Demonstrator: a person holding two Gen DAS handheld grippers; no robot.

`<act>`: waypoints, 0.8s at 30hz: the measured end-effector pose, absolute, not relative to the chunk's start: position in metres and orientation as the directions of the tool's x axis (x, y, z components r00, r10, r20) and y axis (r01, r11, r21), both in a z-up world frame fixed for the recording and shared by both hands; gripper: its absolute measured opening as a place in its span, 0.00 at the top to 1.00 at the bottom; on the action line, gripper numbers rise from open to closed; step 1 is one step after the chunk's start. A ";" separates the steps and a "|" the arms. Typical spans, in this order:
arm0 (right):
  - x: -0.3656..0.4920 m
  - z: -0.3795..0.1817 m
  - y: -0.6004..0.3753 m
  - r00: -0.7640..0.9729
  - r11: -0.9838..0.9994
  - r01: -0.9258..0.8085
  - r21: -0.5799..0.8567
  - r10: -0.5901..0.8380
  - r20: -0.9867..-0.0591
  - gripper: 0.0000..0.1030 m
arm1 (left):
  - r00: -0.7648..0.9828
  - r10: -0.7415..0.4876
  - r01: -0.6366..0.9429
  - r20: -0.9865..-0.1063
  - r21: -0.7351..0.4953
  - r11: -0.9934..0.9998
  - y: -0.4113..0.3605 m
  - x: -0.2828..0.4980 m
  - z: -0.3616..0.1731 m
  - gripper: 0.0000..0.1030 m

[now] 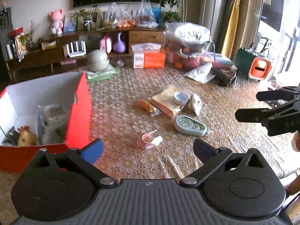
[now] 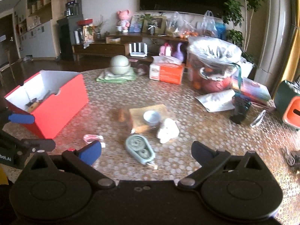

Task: Organize objects
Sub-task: 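Grasp the pink paper packet with the left tool while the right tool grasps the grey-green tape dispenser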

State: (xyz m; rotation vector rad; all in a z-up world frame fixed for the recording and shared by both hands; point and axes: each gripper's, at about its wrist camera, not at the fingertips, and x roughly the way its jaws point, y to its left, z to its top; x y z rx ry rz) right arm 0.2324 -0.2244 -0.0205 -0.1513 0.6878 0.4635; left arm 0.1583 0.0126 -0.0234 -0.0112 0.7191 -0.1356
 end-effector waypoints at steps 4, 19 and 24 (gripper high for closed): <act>0.240 -0.034 -0.233 0.667 0.890 -0.455 0.016 0.352 -0.657 0.01 | 0.733 -0.113 0.126 -0.671 -0.028 0.992 0.002 0.172 -0.039 0.00; 0.268 -0.086 -0.213 0.600 0.842 -0.538 -0.038 0.350 -0.720 0.09 | 0.725 -0.054 0.122 -0.686 0.051 0.991 -0.011 0.219 -0.096 0.00; 0.283 -0.102 -0.200 0.583 0.817 -0.573 -0.068 0.348 -0.734 0.18 | 0.716 -0.060 0.115 -0.696 0.033 0.993 -0.005 0.232 -0.108 0.00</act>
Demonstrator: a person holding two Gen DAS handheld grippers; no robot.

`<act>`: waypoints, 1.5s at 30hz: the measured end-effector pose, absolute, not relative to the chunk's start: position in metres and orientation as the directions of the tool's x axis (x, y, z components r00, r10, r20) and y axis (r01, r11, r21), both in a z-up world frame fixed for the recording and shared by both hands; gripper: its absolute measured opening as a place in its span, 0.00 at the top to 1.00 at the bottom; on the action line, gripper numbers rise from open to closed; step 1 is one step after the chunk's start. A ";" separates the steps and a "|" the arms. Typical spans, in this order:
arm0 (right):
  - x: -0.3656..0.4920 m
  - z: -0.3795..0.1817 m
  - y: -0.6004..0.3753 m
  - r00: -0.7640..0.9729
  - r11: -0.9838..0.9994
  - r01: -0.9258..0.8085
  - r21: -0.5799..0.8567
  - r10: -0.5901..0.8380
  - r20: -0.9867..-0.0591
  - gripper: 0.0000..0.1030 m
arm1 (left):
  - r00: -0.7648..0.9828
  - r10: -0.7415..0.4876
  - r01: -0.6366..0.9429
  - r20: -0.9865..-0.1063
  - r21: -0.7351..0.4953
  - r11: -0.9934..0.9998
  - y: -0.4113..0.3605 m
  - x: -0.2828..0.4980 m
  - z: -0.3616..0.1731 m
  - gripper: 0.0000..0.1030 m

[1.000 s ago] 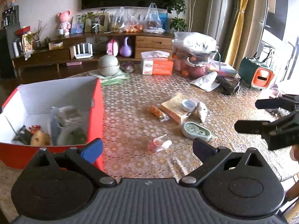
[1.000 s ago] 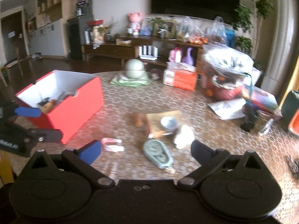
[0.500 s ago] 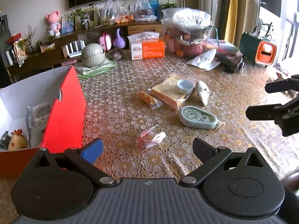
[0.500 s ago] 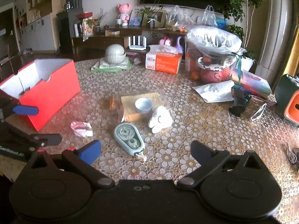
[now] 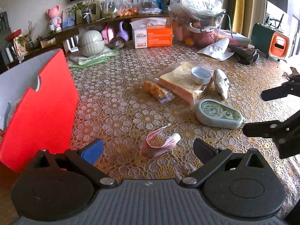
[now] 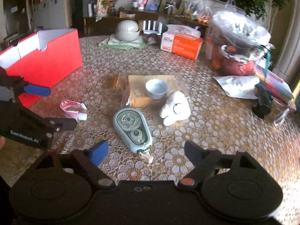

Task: Organize objects
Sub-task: 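Grasp the pink paper packet with the left tool while the right tool grasps the grey-green tape dispenser, then carry the packet and tape dispenser into the red box and open both tools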

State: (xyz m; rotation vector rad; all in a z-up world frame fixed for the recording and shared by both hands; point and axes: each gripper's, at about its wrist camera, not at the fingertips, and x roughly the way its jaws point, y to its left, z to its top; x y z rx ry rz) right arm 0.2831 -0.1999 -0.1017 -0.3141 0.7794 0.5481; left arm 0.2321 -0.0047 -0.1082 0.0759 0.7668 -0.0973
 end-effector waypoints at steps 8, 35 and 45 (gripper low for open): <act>0.304 -0.121 -0.186 0.551 0.797 -0.601 -0.065 0.354 -0.755 0.28 | 0.724 -0.101 0.159 -0.682 0.022 0.987 -0.006 0.241 -0.117 0.02; 0.299 -0.123 -0.170 0.565 0.832 -0.553 -0.043 0.337 -0.753 0.59 | 0.697 -0.141 0.181 -0.703 -0.017 0.983 -0.013 0.240 -0.118 0.66; 0.274 -0.100 -0.174 0.576 0.843 -0.538 0.004 0.371 -0.729 0.60 | 0.710 -0.171 0.174 -0.683 -0.065 0.983 -0.010 0.222 -0.102 0.66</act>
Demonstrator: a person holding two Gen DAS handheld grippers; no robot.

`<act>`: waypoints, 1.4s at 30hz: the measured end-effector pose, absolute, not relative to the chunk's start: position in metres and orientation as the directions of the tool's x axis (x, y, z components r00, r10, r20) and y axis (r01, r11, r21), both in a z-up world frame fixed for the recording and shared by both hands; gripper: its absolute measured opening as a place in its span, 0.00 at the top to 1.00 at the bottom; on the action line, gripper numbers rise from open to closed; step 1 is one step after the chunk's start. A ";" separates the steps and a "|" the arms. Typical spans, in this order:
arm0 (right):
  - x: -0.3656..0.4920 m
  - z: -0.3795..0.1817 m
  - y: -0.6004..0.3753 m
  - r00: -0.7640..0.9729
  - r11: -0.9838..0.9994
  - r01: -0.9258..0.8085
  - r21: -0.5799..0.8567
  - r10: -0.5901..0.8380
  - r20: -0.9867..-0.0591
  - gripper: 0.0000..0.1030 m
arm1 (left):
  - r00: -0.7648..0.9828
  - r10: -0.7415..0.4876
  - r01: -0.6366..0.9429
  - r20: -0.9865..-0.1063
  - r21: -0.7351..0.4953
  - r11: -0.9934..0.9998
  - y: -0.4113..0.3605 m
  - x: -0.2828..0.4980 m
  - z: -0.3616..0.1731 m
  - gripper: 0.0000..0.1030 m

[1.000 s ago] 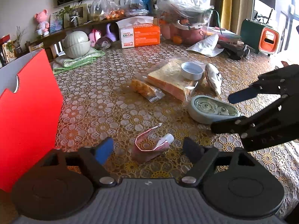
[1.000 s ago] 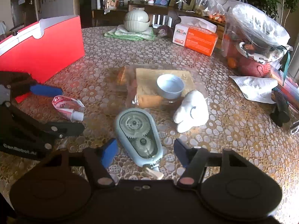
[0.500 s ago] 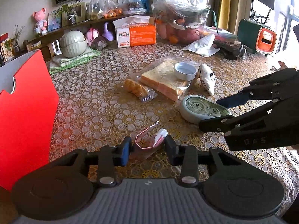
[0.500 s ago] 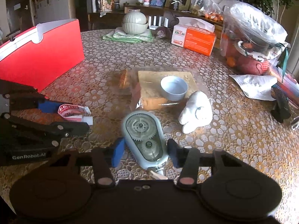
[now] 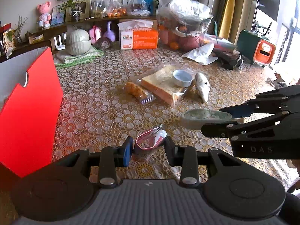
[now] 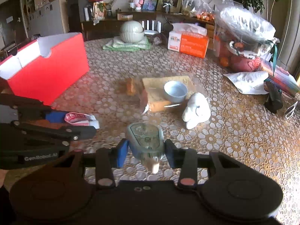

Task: Organize objects
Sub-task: 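Carry the packet and tape dispenser into the red box and open both tools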

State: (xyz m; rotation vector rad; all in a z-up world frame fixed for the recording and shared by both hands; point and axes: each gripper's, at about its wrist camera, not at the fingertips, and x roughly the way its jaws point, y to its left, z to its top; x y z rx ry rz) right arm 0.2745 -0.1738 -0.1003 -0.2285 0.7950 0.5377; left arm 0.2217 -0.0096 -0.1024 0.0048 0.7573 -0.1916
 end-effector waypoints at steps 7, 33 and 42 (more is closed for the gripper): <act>0.256 -0.085 -0.175 0.594 0.841 -0.542 -0.009 0.375 -0.712 0.60 | 0.721 -0.181 0.176 -0.668 -0.076 0.981 -0.008 0.205 -0.087 0.66; 0.190 0.011 -0.137 0.668 0.800 -0.599 -0.036 0.474 -0.573 0.60 | 0.802 -0.167 0.150 -0.574 -0.078 0.986 0.040 0.143 0.001 0.66; 0.180 0.034 -0.092 0.661 0.759 -0.649 -0.056 0.524 -0.537 0.60 | 0.828 -0.124 0.104 -0.547 -0.068 0.992 0.086 0.128 0.020 0.66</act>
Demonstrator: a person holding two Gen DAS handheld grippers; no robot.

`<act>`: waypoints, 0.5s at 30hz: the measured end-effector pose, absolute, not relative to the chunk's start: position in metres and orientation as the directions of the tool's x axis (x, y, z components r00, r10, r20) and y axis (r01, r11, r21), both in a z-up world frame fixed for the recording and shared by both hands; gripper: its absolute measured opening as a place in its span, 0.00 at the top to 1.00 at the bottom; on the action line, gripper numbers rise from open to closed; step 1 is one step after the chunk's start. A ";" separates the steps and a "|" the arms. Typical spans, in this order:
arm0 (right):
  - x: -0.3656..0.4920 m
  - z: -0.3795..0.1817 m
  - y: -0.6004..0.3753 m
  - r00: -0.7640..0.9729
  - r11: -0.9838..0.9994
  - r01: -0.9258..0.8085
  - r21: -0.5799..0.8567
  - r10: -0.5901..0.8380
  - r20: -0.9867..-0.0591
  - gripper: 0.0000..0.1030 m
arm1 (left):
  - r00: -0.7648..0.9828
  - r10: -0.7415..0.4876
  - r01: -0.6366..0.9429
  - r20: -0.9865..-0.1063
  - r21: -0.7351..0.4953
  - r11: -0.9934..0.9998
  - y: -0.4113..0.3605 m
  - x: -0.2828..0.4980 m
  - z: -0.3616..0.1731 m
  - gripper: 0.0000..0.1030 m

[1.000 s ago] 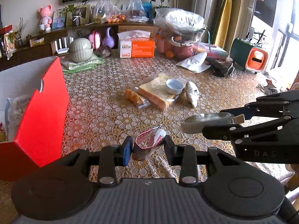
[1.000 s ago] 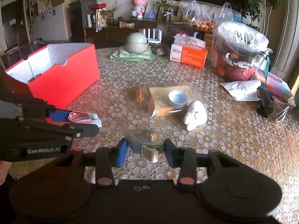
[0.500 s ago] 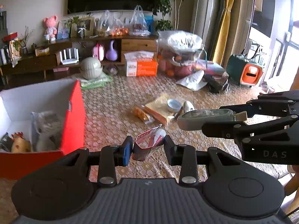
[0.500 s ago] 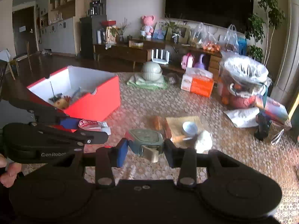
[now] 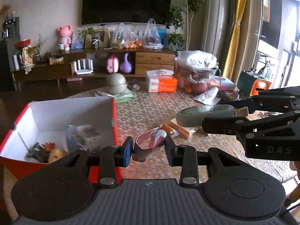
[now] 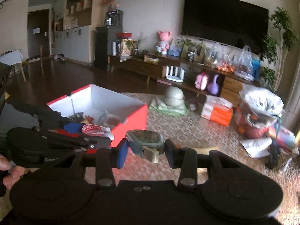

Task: Organize objects
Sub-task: 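Carry the packet and tape dispenser into the red box and open both tools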

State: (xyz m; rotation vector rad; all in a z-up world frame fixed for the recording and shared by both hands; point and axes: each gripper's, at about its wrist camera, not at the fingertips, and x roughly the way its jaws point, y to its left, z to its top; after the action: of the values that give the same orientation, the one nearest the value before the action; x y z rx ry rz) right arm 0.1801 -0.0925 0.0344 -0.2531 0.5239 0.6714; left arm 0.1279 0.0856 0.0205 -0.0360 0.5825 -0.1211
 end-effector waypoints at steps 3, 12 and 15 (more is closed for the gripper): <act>0.179 0.039 -0.074 0.650 0.741 -0.668 -0.063 0.541 -0.533 0.60 | 0.834 -0.103 0.084 -0.542 -0.060 0.995 0.103 0.123 0.024 0.66; 0.183 0.041 -0.013 0.621 0.695 -0.714 -0.082 0.575 -0.533 0.60 | 0.834 -0.023 0.006 -0.551 -0.032 0.999 0.163 0.117 0.030 0.66; 0.186 0.039 0.003 0.613 0.683 -0.725 -0.090 0.579 -0.537 0.60 | 0.833 0.011 -0.023 -0.553 -0.014 1.000 0.182 0.120 0.032 0.66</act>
State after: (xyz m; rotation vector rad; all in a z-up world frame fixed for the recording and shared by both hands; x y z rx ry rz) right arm 0.1863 0.0032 0.0390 -0.3138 0.5009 0.7661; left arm 0.1198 0.1820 0.0319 -0.0202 0.5859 0.0180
